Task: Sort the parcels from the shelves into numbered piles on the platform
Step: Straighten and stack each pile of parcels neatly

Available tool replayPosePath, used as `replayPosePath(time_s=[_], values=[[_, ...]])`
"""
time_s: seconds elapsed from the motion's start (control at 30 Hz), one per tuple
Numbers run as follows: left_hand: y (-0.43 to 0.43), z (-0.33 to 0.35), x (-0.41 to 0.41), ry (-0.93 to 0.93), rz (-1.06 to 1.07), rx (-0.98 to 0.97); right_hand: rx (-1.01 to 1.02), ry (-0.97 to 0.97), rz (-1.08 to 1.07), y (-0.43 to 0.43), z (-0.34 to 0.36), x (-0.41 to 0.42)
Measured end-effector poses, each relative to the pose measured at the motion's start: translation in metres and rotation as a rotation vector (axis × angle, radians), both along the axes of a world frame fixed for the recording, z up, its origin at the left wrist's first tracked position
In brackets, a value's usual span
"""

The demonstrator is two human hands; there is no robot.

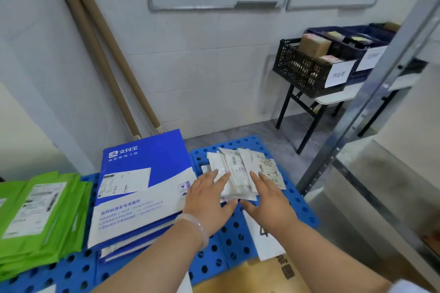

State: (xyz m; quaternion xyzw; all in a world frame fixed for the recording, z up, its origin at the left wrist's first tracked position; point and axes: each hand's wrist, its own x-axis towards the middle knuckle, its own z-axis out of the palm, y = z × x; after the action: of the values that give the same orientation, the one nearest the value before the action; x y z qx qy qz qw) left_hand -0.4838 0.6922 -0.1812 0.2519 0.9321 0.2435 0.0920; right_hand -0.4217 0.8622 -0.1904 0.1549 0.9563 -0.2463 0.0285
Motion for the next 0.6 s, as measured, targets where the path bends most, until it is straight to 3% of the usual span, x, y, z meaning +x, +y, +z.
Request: replayPosePath(time_s=[0.37, 0.6], values=[[0.134, -0.043, -0.009, -0.338, 0.202, 0.049, -0.079, -0.232, 0.079, 0.137, -0.052, -0.041], [0.172, -0.051, -0.026, -0.466, 0.431, 0.051, -0.04, -0.399, 0.27, 0.163, -0.08, -0.064]])
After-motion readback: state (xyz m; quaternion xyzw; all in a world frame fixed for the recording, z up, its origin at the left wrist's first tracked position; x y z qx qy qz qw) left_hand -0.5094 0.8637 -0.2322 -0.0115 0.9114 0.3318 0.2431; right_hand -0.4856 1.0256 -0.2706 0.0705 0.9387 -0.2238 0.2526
